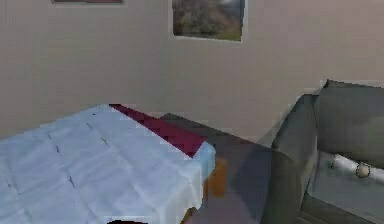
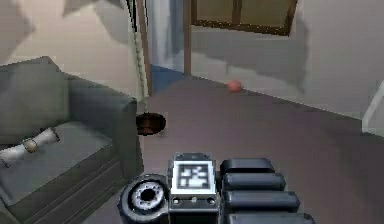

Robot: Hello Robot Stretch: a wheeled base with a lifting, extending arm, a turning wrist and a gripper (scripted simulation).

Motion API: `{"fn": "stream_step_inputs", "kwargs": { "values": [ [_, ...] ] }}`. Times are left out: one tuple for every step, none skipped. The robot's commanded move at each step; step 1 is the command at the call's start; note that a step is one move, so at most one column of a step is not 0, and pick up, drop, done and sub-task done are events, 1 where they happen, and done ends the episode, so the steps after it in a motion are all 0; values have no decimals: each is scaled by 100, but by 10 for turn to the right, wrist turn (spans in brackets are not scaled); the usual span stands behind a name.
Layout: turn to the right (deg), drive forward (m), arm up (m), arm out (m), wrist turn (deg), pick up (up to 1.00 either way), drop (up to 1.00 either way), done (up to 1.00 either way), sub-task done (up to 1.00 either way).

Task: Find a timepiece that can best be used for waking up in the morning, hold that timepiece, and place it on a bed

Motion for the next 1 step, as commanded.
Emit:
{"fn": "stream_step_inputs", "kwargs": {
  "values": [
    [450, 0, 0, 0, 0, 0, 0, 0, 0]
  ]
}}
